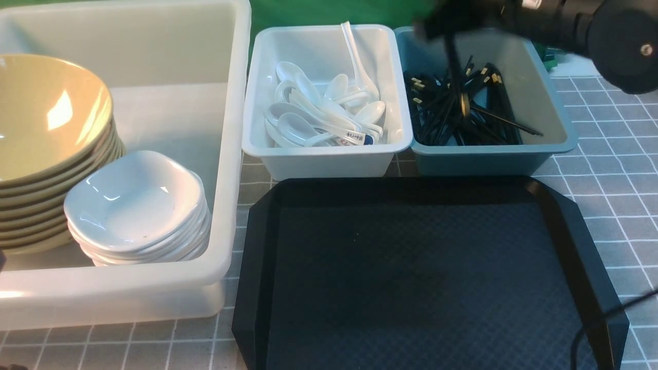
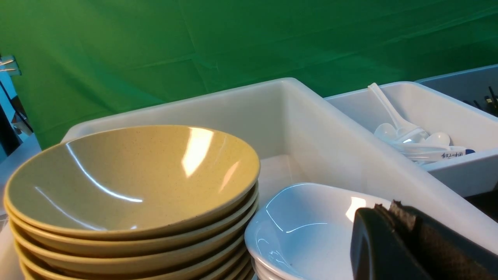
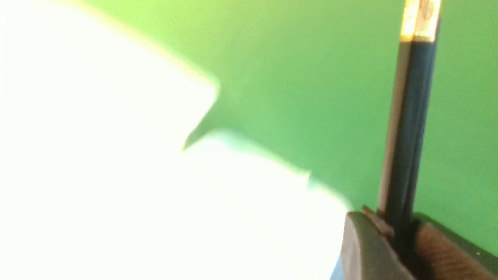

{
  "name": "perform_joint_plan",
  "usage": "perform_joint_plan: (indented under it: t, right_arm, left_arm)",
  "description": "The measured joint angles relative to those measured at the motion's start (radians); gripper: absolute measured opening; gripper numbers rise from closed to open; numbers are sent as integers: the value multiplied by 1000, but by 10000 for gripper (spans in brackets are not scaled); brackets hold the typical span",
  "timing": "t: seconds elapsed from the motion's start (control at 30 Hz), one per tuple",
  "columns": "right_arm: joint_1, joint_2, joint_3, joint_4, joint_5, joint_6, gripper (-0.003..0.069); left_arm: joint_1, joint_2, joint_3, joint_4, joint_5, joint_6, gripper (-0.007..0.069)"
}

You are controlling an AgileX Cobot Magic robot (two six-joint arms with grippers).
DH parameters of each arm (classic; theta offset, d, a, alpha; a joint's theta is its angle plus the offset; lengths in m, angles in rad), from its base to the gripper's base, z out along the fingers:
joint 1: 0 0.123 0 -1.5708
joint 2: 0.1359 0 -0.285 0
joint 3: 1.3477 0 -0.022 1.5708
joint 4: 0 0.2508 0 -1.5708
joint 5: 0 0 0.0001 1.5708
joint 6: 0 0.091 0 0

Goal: On grey table put chopsticks spoon bowls plates into blue grey white boxes.

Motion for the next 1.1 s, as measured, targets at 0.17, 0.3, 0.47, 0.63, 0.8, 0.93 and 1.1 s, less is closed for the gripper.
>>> perform_joint_plan:
  t: [0.17, 0.3, 0.47, 0.63, 0.8, 0.93, 1.1]
  right_arm:
    - [-98, 179, -63, 1, -88, 94, 195]
    - [-123, 235, -99, 3, 27, 191, 342]
    - [-123, 129, -132, 3, 180, 216, 417]
    - [-106, -153, -138, 3, 494, 163, 283]
    - [-44, -518, 88, 4, 605, 28, 48]
    - [-25, -708, 333, 4, 546, 3, 33]
    - [-24, -953, 724, 4, 306, 7, 33]
  left_arm:
    - [1, 0, 0, 0, 3, 0, -11]
    - [1, 0, 0, 0, 17, 0, -11]
    - [1, 0, 0, 0, 23, 0, -11]
    - [1, 0, 0, 0, 24, 0, -11]
    - [1, 0, 0, 0, 25, 0, -11]
    - [1, 0, 0, 0, 25, 0, -11]
    - [1, 0, 0, 0, 25, 0, -11]
